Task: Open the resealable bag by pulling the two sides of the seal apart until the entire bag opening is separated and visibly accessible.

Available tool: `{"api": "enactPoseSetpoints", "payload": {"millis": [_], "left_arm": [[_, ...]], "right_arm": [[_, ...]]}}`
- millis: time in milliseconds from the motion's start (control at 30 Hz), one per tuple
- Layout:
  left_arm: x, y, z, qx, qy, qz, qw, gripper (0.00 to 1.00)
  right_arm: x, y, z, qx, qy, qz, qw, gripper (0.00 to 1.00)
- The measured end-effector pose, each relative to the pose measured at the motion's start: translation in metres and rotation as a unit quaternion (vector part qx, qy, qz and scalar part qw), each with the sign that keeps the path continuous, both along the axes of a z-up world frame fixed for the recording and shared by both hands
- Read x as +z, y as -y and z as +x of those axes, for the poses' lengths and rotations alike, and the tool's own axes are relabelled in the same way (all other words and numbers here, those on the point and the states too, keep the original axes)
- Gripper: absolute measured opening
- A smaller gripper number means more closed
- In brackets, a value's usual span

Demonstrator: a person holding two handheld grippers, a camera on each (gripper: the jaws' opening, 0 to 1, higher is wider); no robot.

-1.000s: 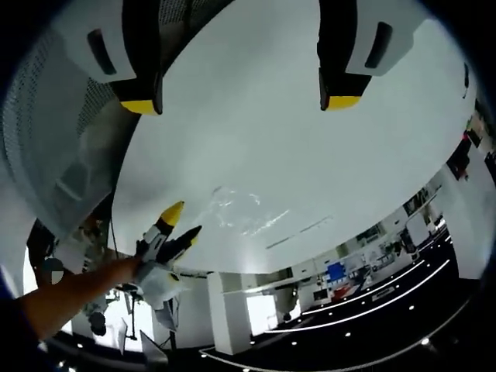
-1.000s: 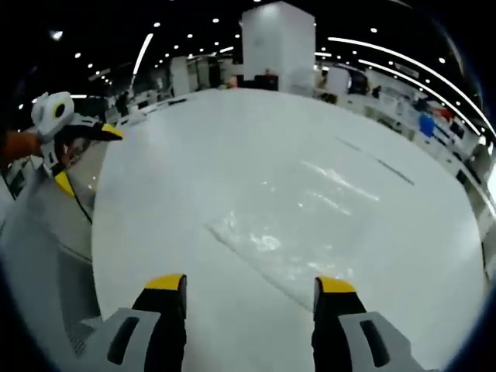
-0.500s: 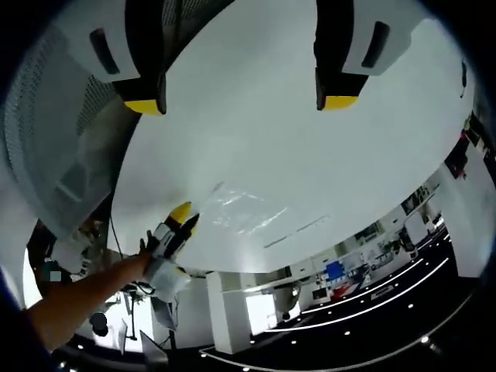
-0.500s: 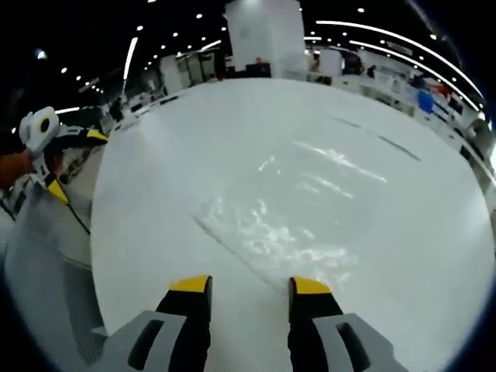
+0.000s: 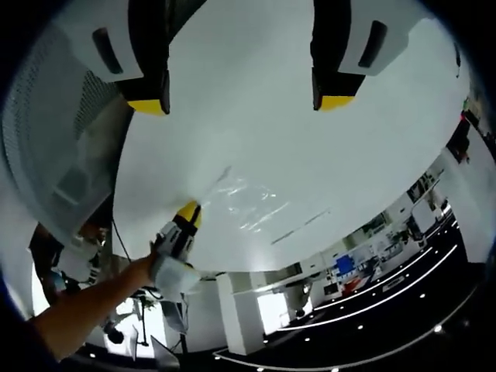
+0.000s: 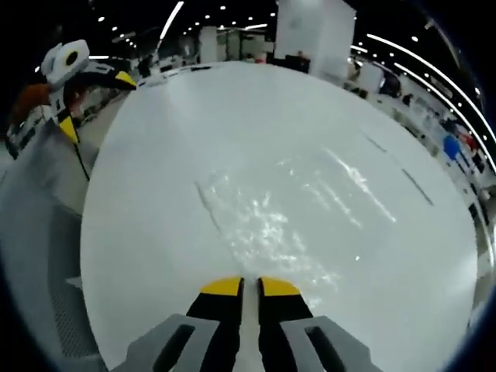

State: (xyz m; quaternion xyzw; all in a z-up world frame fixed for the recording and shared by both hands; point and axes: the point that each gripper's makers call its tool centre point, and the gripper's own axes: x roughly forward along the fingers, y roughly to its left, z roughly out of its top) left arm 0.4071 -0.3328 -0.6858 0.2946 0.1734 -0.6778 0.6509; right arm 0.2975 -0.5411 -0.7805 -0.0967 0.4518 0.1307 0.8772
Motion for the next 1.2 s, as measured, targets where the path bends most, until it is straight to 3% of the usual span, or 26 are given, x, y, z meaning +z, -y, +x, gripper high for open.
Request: {"api": "enactPoseSetpoints", "payload": {"millis": [200, 333, 700, 1200], "left_arm": [[0.000, 0.007, -0.003, -0.014, 0.003, 0.004, 0.9999, 0.72], [0.000, 0.010, -0.003, -0.024, 0.009, 0.009, 0.9996, 0.72], [0.003, 0.027, -0.003, -0.056, 0.028, 0.015, 0.9979, 0.70], [0.006, 0.049, -0.012, -0.107, 0.058, 0.021, 0.9923, 0.66]], "right_arm": [[0.000, -0.006, -0.002, 0.056, -0.016, -0.009, 0.9983, 0.00], [0.001, -0.007, -0.003, 0.065, -0.018, -0.006, 0.9977, 0.00], [0.036, -0.022, 0.002, 0.111, 0.015, 0.010, 0.9936, 0.00], [0.068, -0.039, -0.005, 0.168, 0.015, 0.018, 0.9855, 0.00]]}}
